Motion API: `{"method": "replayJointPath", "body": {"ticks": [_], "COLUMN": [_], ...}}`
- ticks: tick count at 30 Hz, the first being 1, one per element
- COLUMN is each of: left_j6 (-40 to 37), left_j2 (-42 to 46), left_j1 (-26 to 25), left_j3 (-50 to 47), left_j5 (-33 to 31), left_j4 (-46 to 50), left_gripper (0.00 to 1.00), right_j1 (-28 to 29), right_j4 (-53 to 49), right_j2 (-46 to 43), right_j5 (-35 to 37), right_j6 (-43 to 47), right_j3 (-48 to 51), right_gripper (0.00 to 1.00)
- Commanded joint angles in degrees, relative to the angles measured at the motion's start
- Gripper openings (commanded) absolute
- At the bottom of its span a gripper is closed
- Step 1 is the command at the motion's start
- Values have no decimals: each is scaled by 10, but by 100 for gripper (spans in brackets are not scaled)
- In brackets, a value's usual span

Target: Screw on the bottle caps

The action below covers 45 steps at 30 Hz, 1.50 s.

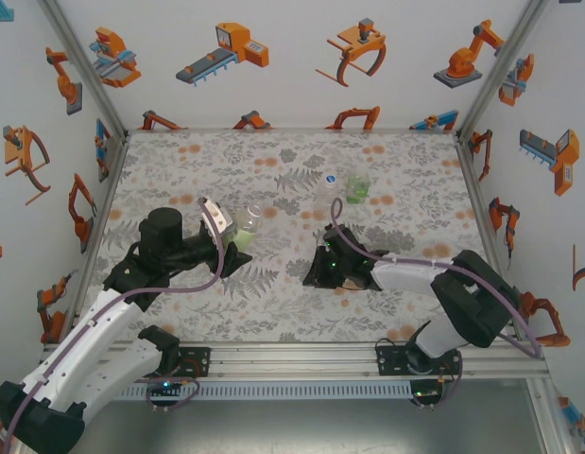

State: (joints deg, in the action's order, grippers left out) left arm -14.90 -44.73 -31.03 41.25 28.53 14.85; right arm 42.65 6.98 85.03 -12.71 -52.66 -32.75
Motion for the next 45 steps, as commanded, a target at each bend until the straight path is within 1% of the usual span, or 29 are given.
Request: {"method": "replayJointPath", "body": {"ticks": [1,5,7,10,12,15,19,22,25,34,45], "left_j6": [-4,-4,-4,-4,-4,-5,-6,-6,-7,-7,-7], "left_j2": [2,1,-1,-3,-3,-2,2,1,1,-2,-4], "left_j1": [3,3,3,3,3,3,3,3,3,3,4], "left_j3": [15,15,15,16,17,17,16,17,18,18,18], "left_j5": [15,16,19,20,21,17,15,16,16,22,22], "left_j4": [0,-1,-1,0,1,3,3,3,4,3,3], "left_gripper": [0,0,0,0,0,0,0,0,0,0,0], "right_j1": [-20,-28,-28,-21,-10,19,55,76,86,94,101], "right_j4": [-22,-133,-166,-199,-221,-282,-361,-396,-398,-363,-377], "right_j2": [-34,-94,-110,-110,-99,-63,-3,31,50,105,117], "right_j5": [22,89,105,113,125,159,194,211,213,182,183], "right_j6": [-18,7,16,27,36,54,78,88,92,91,90], "right_j3": [48,48,34,-4,-34,-99,-182,-223,-238,-237,-241], "right_gripper": [33,37,39,43,46,49,50,50,50,49,44]}}
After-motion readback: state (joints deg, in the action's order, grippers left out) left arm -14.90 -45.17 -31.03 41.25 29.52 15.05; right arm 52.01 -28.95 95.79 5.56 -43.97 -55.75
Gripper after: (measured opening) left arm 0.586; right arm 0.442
